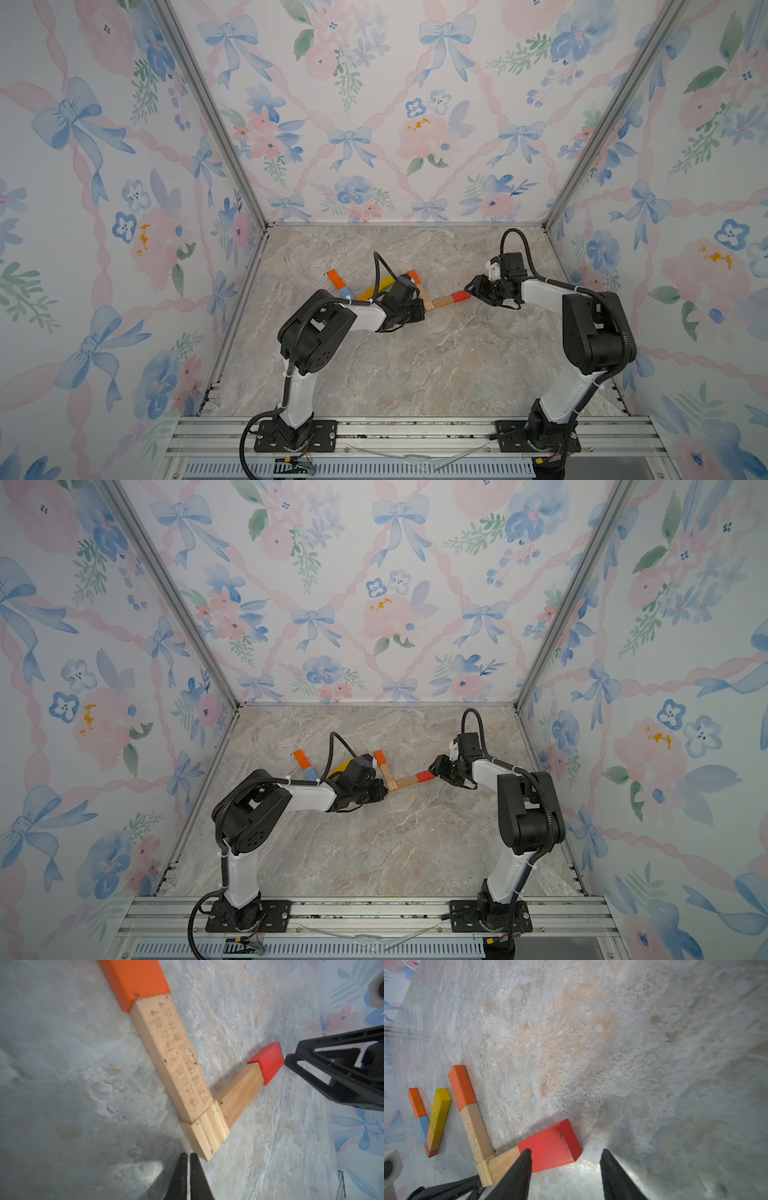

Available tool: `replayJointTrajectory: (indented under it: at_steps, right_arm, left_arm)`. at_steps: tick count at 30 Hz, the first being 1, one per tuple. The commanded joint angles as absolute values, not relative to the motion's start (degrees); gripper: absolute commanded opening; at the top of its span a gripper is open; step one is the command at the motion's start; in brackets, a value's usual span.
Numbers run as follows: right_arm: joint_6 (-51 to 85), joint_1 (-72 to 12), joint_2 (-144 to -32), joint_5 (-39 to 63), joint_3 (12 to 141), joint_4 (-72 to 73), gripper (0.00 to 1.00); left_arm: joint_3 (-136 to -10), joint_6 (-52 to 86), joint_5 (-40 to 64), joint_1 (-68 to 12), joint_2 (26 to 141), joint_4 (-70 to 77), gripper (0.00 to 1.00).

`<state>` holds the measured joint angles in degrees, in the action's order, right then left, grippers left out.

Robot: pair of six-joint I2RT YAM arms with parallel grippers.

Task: Assemble the letter v with building blocks
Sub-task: Adjust the building block at the center of the board.

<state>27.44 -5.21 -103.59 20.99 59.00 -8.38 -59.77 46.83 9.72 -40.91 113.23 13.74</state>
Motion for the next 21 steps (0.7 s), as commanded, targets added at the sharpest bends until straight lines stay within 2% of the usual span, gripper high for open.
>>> replayJointTrajectory:
  at_steps: [1,21]
  right_arm:
    - [27.34,-4.52,-101.57,21.01,58.23,-8.71,0.56]
    - [27.36,-4.26,-101.46,21.1,57.87,-8.36,0.56]
  left_arm:
    - [-60.36,47.78,10.22,-41.14,115.15,12.83,0.09]
    - [-60.86,48.0,10.56,-41.13,115.56,12.88,0.1]
